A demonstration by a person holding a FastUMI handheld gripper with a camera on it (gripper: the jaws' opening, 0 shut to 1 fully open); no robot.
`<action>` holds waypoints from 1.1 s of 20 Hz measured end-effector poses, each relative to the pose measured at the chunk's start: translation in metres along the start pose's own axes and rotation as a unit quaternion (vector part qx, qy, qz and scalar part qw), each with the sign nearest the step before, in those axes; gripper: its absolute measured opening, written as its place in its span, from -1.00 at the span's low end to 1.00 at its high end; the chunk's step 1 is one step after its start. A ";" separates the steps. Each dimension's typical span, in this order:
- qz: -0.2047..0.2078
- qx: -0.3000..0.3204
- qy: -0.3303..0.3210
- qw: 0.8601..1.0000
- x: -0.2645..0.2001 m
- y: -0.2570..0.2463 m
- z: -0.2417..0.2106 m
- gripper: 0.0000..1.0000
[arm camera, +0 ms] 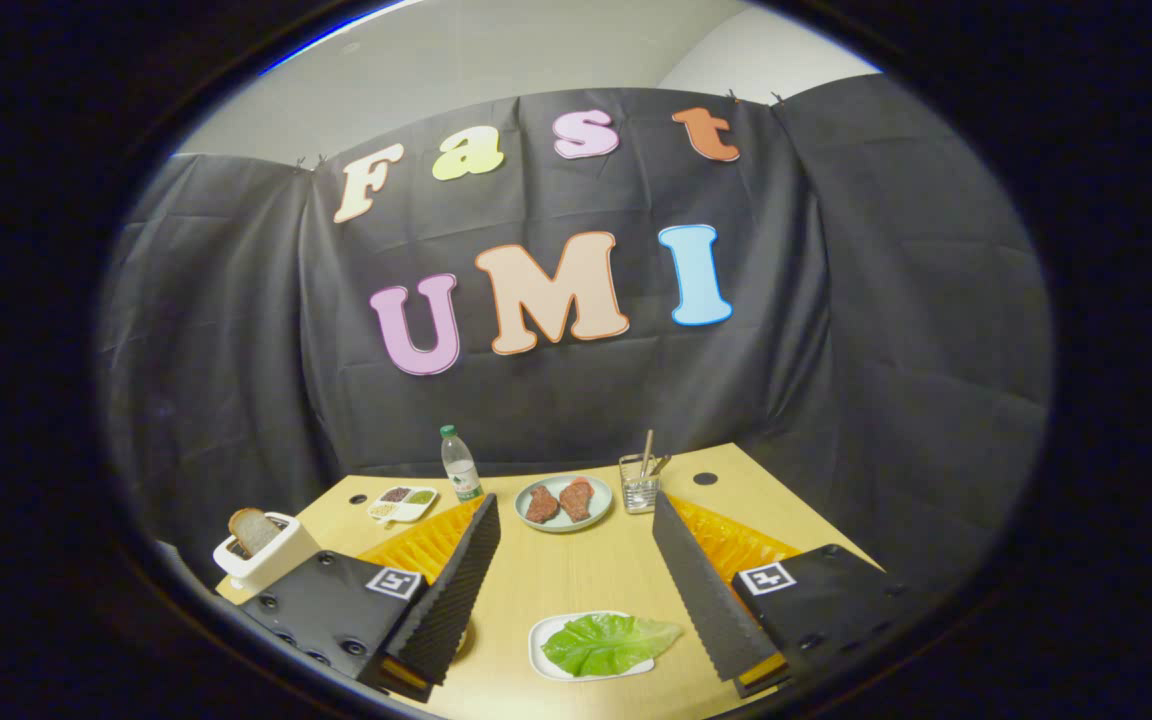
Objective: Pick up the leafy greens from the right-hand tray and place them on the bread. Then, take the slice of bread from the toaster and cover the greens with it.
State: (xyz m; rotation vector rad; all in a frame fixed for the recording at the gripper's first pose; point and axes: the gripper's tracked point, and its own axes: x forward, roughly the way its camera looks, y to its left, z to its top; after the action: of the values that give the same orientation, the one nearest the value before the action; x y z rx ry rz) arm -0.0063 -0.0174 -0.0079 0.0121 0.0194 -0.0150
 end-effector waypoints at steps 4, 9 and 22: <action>-0.001 0.003 0.002 1.000 0.001 -0.004 -0.002 0.97; 0.002 0.002 0.018 1.000 0.007 -0.013 -0.005 0.97; 0.032 -0.014 0.159 0.987 0.020 -0.074 -0.086 0.97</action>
State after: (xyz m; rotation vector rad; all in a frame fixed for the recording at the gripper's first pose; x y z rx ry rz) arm 0.0114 -0.0911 -0.0956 -0.0126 0.3390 0.0510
